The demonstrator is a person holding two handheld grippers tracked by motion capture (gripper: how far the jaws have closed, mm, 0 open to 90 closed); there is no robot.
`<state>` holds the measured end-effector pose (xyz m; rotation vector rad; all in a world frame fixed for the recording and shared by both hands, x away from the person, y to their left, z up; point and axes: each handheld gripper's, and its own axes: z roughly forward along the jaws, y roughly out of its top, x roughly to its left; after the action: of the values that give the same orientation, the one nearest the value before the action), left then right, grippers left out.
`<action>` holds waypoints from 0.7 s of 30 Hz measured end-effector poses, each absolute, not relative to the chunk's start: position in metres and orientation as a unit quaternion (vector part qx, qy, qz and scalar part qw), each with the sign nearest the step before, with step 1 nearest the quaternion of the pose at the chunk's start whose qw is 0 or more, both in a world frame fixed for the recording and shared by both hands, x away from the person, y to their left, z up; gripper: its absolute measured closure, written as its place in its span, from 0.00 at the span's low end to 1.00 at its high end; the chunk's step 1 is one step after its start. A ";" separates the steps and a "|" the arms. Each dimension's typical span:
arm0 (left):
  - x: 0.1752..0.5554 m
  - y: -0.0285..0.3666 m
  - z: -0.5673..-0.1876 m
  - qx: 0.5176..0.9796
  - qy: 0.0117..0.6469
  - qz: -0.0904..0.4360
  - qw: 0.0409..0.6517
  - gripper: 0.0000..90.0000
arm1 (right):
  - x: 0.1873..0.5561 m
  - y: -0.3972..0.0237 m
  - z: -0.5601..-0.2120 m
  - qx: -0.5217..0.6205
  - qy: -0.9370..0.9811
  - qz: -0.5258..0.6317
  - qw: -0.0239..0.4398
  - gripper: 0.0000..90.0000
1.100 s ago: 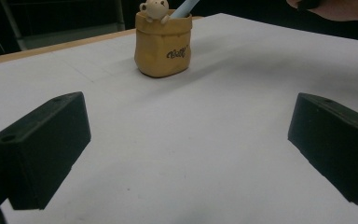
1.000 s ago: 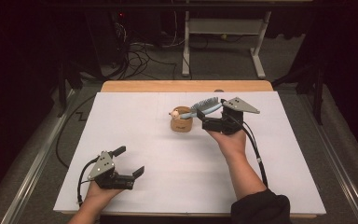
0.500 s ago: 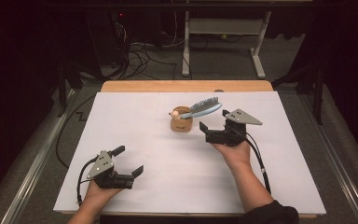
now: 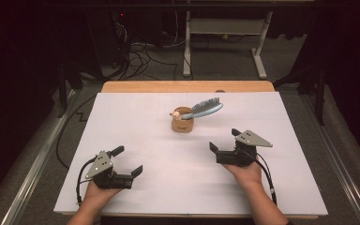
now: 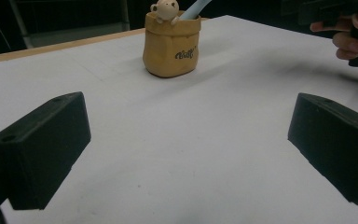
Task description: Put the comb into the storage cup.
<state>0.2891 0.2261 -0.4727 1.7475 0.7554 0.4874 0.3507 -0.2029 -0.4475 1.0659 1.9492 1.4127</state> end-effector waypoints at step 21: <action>0.287 0.231 -0.471 0.742 0.324 0.208 0.549 0.00 | 0.277 -0.280 -0.462 0.406 0.670 0.548 0.294 0.00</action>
<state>0.2867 0.2312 -0.4714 1.7561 0.7660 0.4932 0.2771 -0.2796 -0.4616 1.0804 1.7835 1.4602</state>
